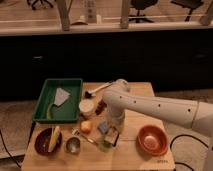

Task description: Place eraser in plastic cup

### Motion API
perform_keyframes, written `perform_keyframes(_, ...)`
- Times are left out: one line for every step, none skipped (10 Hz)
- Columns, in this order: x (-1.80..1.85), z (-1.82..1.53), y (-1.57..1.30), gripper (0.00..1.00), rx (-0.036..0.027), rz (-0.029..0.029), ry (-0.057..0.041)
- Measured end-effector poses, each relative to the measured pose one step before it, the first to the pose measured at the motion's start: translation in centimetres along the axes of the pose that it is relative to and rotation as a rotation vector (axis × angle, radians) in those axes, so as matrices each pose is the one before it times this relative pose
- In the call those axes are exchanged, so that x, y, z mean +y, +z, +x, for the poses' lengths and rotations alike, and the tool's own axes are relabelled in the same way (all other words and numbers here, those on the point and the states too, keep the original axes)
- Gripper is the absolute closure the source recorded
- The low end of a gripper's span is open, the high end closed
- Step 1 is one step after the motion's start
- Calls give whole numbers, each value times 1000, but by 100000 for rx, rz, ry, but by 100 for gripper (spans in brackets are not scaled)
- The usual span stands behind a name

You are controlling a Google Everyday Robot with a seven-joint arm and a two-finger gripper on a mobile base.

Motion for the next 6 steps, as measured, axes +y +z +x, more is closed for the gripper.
perform_keyframes(-100,-77,-118,100,192,367,-216)
perform_keyframes(36,-59,-164,100,215,471,-54)
perform_keyframes(116,-25,-93,100,33,164,2)
perform_keyframes(61,-112,-84,100,-76,152,-438)
perform_keyframes(-132,-306,-50,100,-175,472,-1167)
perform_keyframes(-147,-290,-31,100,-96,379,-987)
